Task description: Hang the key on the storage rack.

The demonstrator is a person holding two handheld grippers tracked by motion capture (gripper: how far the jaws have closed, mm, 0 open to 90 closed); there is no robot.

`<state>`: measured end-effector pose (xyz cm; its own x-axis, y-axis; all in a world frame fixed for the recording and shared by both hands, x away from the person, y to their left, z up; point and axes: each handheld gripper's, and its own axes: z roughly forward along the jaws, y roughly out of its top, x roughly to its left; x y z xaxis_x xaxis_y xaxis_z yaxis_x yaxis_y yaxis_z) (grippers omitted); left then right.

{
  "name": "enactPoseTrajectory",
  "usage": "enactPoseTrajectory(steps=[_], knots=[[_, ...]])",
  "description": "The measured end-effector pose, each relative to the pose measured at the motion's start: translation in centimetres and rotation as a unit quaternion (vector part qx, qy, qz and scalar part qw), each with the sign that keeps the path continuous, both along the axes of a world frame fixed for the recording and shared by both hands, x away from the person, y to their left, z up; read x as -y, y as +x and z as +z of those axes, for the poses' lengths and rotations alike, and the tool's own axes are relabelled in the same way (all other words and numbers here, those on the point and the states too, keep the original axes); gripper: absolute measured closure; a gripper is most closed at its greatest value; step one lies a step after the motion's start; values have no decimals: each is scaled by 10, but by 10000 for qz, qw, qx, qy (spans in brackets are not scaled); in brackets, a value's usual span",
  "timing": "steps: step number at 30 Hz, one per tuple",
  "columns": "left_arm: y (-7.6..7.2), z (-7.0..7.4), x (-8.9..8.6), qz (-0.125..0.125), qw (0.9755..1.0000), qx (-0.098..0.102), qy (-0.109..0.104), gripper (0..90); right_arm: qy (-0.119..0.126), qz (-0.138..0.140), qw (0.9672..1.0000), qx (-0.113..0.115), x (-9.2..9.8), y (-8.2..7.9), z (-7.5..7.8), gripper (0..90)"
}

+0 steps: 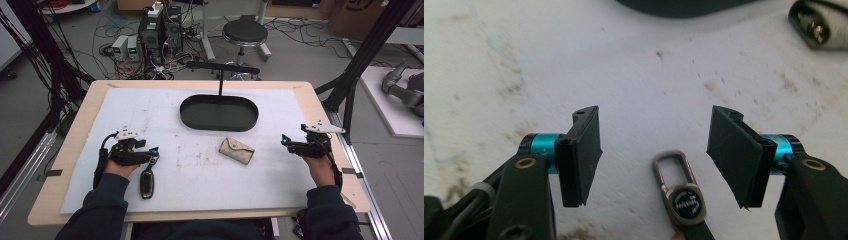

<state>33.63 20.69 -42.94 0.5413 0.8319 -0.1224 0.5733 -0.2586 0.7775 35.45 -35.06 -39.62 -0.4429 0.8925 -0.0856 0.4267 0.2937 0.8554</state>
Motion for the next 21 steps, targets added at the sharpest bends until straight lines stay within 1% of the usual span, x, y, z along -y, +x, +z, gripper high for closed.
enactPoseTrajectory(steps=[1, 2, 4, 6, 7, 8, 9, 10, 12, 15, 16, 17, 18, 20, 21], knots=[[-1, -2, 2, -15, 9999, -94, 67, 382, 9, -20, 10000, -16, 1, 0, 0, 153], [-1, -3, 4, -13, 9998, -155, 117, 381, 15, -43, 10000, -21, 2, -1, 0, 153], [-3, -6, 8, 52, 9992, -249, 295, 382, 23, -77, 10000, 12, 5, -1, 1, 153], [-4, -8, 12, -99, 9977, -333, 581, 382, 31, -107, 9999, 21, 6, -2, 1, 153], [-4, -8, 14, -138, 9970, -361, 677, 397, 29, -120, 9999, 22, 7, -2, 1, 153], [-5, -8, 16, -132, 9964, -318, 778, 420, 20, -127, 9999, 31, 7, -3, 1, 153], [-5, -8, 16, -132, 9964, -318, 778, 445, 16, -131, 9999, 29, 7, -3, 1, 153], [-5, -7, 17, -168, 9952, -308, 911, 498, -12, -137, 9999, 29, 7, -3, 1, 154], [-5, -6, 16, -190, 9954, -302, 891, 636, -22, -152, 9999, 5, 7, -3, 1, 154], [-3, -5, 13, -192, 9955, -363, 850, 660, -33, -167, 9999, 3, 7, -3, 0, 154], [-2, -5, 12, -152, 9962, -343, 785, 676, -34, -171, 9998, 4, 7, -3, 0, 154], [-2, -5, 12, -152, 9962, -343, 785, 689, -37, -171, 9998, 15, 8, -3, 0, 154], [2, -4, 9, -29, 9974, -299, 663, 690, -30, -185, 9998, 12, 8, -4, 0, 154], [4, -3, 6, 5, 9976, -297, 621, 690, -24, -185, 9998, -7, 8, -4, 0, 154], [7, -3, 4, 104, 9981, -308, 530, 691, -19, -179, 9998, -2, 7, -4, 0, 154]])
